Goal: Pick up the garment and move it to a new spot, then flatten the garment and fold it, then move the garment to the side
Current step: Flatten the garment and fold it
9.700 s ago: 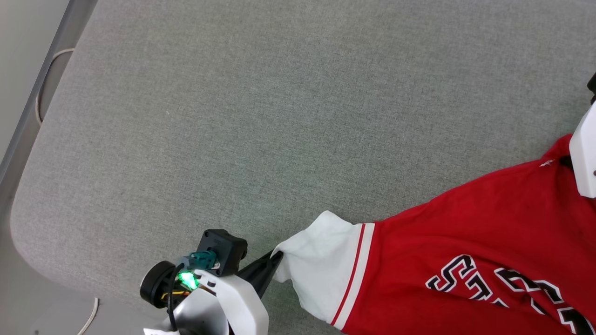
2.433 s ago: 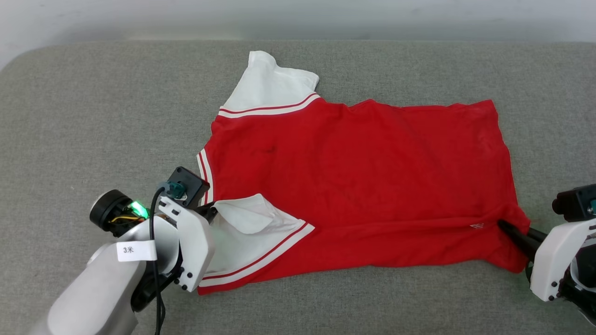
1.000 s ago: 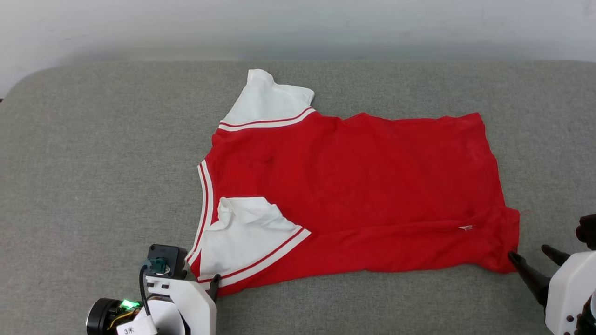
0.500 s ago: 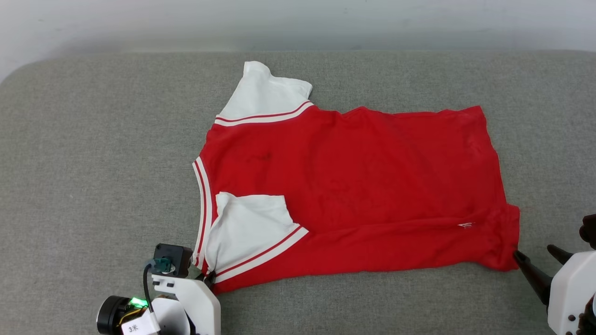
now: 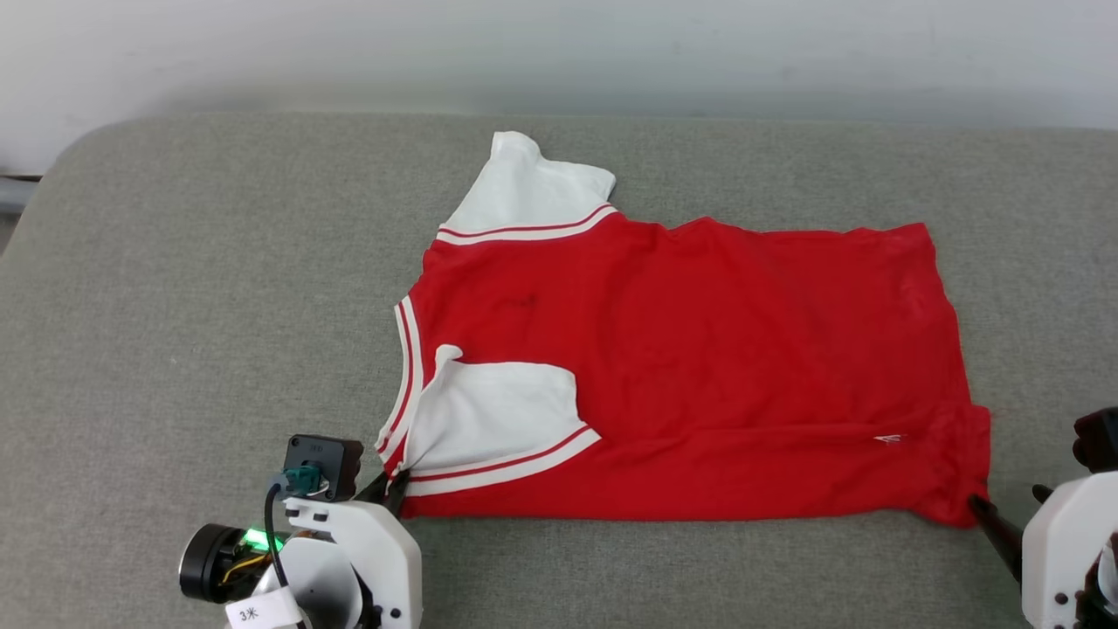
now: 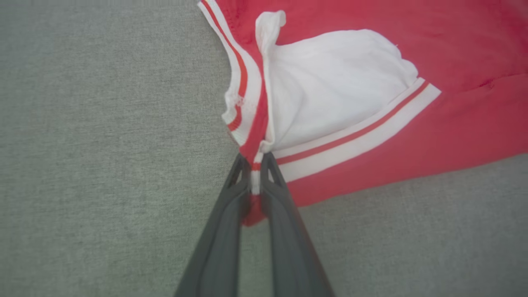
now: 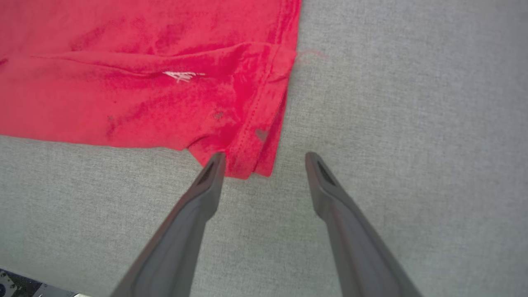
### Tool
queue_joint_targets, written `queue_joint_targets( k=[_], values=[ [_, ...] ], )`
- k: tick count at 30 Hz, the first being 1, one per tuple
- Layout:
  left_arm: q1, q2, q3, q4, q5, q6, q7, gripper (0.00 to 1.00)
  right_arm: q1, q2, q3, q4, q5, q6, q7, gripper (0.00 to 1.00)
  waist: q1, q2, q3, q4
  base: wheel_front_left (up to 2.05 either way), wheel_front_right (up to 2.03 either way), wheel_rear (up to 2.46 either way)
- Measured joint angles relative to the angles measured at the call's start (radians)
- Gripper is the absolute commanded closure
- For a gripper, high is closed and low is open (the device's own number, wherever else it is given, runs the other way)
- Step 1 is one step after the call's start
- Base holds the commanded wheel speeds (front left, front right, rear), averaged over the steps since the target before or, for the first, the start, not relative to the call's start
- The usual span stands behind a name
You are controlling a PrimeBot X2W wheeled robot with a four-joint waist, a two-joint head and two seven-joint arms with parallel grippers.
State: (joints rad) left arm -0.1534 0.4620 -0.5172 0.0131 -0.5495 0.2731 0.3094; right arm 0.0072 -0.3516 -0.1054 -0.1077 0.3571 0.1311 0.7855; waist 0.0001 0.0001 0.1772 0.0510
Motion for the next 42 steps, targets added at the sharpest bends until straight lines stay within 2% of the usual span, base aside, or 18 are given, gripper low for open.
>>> queue_joint_targets(
  k=[7, 16, 17, 18, 19, 20, 25, 34, 42],
  values=[
    [-0.015, 0.004, -0.008, -0.07, 0.015, 0.009, 0.006, 1.0, -0.073, 0.012, 0.011, 0.11, -0.026, 0.0, 0.002, 0.0, 0.0001, 0.0, 0.038, 0.021, 0.0, 0.0, 0.0],
    [-0.021, 0.006, -0.018, -0.089, 0.026, 0.013, 0.006, 1.0, -0.132, 0.005, 0.049, 0.244, -0.033, 0.0, 0.005, 0.0, 0.0001, 0.0, 0.074, 0.041, 0.0, 0.0, 0.0],
    [-0.022, 0.007, -0.021, -0.088, 0.026, 0.013, 0.011, 1.0, -0.136, 0.001, 0.055, 0.252, -0.032, 0.0, 0.008, 0.09, 0.0, 0.0, 0.075, 0.042, 0.0, 0.0, 0.0],
    [-0.022, 0.007, -0.022, -0.087, 0.026, 0.013, 0.011, 1.0, -0.138, 0.0, 0.058, 0.259, -0.03, 0.0, 0.008, 0.54, 0.0, 0.0, 0.076, 0.043, 0.0, 0.0, 0.0],
    [-0.022, 0.007, -0.023, -0.086, 0.026, 0.013, 0.012, 1.0, -0.141, 0.0, 0.061, 0.265, -0.026, 0.0, 0.008, 0.82, 0.0, 0.0, 0.075, 0.043, 0.0, 0.0, 0.0],
    [-0.022, 0.007, -0.023, -0.084, 0.025, 0.013, 0.013, 1.0, -0.143, -0.001, 0.065, 0.27, -0.021, 0.0, 0.007, 1.0, 0.0, 0.0, 0.073, 0.043, 0.0, 0.0, 0.0],
    [-0.016, 0.015, -0.025, -0.065, 0.019, 0.013, 0.02, 1.0, -0.151, -0.009, 0.082, 0.288, -0.01, 0.001, -0.001, 1.0, 0.0, 0.0, 0.06, 0.038, 0.0, 0.0, 0.0],
    [0.019, 0.03, -0.037, -0.037, 0.001, 0.008, 0.033, 1.0, -0.123, -0.061, 0.083, 0.289, 0.013, 0.001, 0.008, 1.0, 0.0, 0.0, -0.002, 0.019, 0.0, 0.0, 0.0],
    [0.094, 0.048, -0.064, -0.053, -0.019, 0.004, 0.066, 1.0, -0.019, -0.069, 0.041, 0.231, 0.025, 0.001, 0.029, 1.0, -0.0001, 0.0, -0.067, 0.011, 0.0, 0.0, 0.0]
  ],
)
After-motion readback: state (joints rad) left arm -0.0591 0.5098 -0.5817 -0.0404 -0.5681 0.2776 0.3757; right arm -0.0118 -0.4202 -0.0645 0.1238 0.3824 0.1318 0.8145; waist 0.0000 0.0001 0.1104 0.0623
